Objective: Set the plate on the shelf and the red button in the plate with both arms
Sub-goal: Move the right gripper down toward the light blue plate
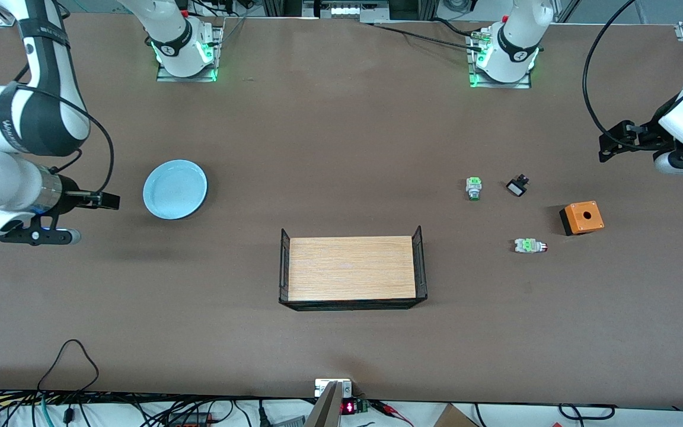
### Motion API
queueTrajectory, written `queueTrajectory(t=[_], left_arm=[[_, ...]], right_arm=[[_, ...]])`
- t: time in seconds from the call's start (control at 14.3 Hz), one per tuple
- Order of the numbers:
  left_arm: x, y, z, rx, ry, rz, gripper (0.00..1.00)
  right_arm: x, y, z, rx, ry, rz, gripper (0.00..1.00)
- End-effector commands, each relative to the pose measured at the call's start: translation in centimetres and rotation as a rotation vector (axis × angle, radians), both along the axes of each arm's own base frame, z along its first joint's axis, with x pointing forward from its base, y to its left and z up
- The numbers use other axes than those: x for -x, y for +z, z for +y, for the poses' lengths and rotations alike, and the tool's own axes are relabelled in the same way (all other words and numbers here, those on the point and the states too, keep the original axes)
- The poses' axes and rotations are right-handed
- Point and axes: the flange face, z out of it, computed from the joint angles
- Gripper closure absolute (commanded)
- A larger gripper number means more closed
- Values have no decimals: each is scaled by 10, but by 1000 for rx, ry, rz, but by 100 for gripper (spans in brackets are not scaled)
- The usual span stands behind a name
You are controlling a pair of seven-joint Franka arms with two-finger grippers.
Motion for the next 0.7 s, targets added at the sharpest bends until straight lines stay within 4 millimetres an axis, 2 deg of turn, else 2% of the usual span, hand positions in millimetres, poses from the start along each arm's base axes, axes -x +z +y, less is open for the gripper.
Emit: queueTrajectory(t=[0.0, 0.42, 0.49, 0.56, 0.63], left_arm=[[0, 6, 0, -10, 1, 5, 0], [0, 6, 0, -10, 1, 8, 0], [1, 5, 0, -10, 1, 15, 0], [2, 5, 0, -10, 0, 19, 0], [2, 5, 0, -10, 2, 19, 0]], right_arm=[[19, -30, -5, 3, -16, -19, 0], [55, -99, -21, -10, -26, 5, 0], [64, -111, -27, -12, -32, 1, 0], [76, -125, -41, -15, -51, -11, 0], [85, -136, -45, -23, -26, -20, 0]])
